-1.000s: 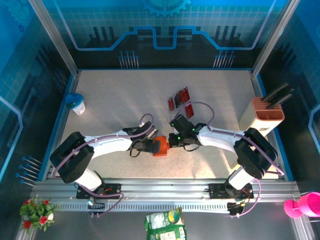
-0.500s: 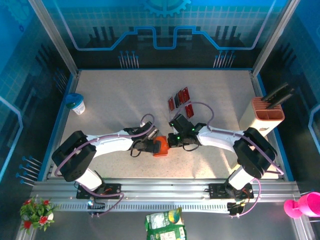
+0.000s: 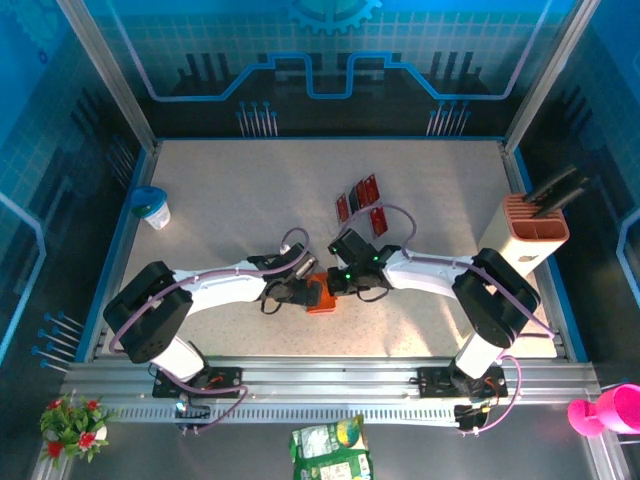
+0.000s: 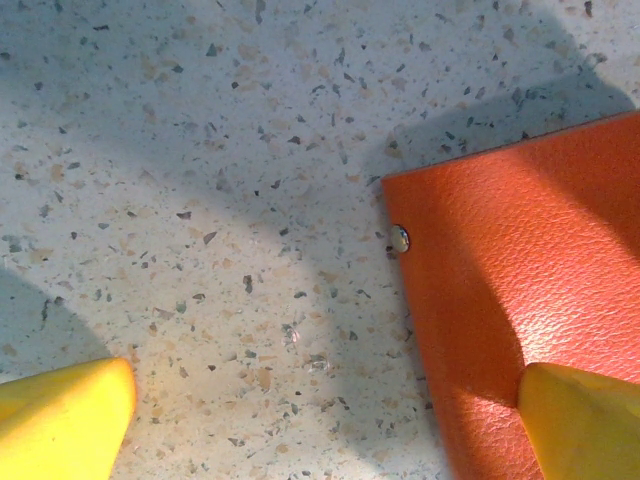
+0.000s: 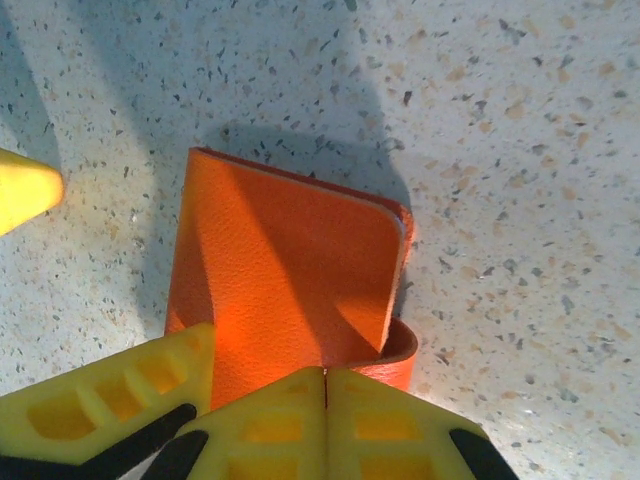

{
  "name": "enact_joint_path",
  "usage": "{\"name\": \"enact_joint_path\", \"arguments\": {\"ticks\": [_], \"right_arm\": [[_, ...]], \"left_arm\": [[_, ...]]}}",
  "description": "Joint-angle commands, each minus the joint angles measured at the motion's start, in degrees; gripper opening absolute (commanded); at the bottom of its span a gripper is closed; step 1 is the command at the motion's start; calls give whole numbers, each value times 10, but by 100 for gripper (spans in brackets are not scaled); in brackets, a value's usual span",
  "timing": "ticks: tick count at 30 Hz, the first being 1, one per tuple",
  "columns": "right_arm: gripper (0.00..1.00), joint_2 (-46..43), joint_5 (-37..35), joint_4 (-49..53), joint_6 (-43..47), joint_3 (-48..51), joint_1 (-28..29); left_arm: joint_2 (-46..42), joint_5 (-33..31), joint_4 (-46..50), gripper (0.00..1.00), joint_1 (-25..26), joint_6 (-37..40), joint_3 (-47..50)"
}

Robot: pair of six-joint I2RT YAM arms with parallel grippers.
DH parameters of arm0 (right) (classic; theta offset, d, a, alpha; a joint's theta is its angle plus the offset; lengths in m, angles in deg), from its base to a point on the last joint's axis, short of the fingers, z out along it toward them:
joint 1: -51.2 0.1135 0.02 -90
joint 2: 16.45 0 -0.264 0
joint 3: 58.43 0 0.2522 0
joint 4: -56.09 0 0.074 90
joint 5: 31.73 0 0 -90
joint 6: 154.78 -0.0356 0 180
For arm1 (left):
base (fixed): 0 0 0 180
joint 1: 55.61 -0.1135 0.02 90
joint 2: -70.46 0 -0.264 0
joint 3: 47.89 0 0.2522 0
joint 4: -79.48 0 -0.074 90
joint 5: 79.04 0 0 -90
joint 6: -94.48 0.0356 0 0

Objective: Put the credit cards into the card holder

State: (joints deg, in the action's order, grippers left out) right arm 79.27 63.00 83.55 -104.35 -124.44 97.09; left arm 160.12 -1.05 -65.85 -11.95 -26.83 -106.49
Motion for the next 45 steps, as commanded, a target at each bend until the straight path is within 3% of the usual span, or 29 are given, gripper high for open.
{"name": "enact_joint_path", "arguments": {"ticks": [1,21,34,45], "right_arm": [[0,12,10,-7,-7,-12,12],[0,40,-5,-22,-14,4,14],[0,-15,7,-14,-11,-2,-17],[0,9,14,-21,-12,-11,-18]], "left_arm": [[23,-9,16,99,-3,8,22],[20,-5,15,99,-2,6,22],[20,-4,14,99,-1,5,24],[21,-2,12,99,-1,5,24]]}}
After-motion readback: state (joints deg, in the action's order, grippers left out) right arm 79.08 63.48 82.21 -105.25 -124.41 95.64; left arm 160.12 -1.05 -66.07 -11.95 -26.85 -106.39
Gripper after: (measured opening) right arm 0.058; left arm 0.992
